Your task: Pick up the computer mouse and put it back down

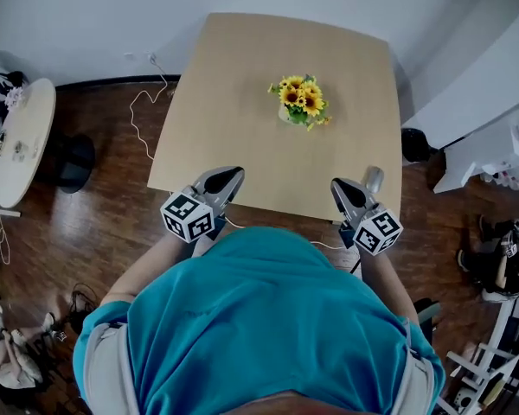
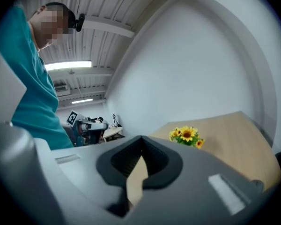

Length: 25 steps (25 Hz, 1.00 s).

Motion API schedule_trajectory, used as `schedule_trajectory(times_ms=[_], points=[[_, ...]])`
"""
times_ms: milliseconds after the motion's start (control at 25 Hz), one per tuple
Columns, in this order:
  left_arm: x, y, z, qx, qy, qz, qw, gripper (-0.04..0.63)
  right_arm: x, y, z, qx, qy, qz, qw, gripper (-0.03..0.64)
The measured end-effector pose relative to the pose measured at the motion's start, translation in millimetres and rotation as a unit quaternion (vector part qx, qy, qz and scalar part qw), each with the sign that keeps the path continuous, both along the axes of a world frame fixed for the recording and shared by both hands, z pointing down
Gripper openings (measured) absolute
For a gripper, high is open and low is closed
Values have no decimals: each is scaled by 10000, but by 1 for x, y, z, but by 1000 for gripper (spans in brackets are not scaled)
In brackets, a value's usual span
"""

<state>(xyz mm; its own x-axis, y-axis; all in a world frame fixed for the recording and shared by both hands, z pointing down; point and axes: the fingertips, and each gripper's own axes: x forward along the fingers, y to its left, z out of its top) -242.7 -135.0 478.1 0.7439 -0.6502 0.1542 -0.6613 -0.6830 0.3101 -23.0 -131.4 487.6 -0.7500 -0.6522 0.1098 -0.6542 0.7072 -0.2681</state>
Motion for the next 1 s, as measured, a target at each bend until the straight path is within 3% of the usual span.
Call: schedule_trajectory(times_ms=[320,520,760,880,1000], points=[[-38,-8,-6,-132,-259,-246,9993,5,-33,-22,12,-75,-312,-170,9993,2],[-111,-29,-14,-56,117,-455,9989,5,-87,-35,11,-156,-369,-43,9992,2],[-271,-61,-4,113,211,-299,9993,5,-231,-68,-2,-17,-270,225,9994,2],[-368,-72,0,-71,194,-231,9995,5,-318,-81,-18,-147,-552,504,9971,2],[-446,-86,-3,-90,-15,-145,9999,5,-398,-85,-28,-165,-464,323,9983,2]])
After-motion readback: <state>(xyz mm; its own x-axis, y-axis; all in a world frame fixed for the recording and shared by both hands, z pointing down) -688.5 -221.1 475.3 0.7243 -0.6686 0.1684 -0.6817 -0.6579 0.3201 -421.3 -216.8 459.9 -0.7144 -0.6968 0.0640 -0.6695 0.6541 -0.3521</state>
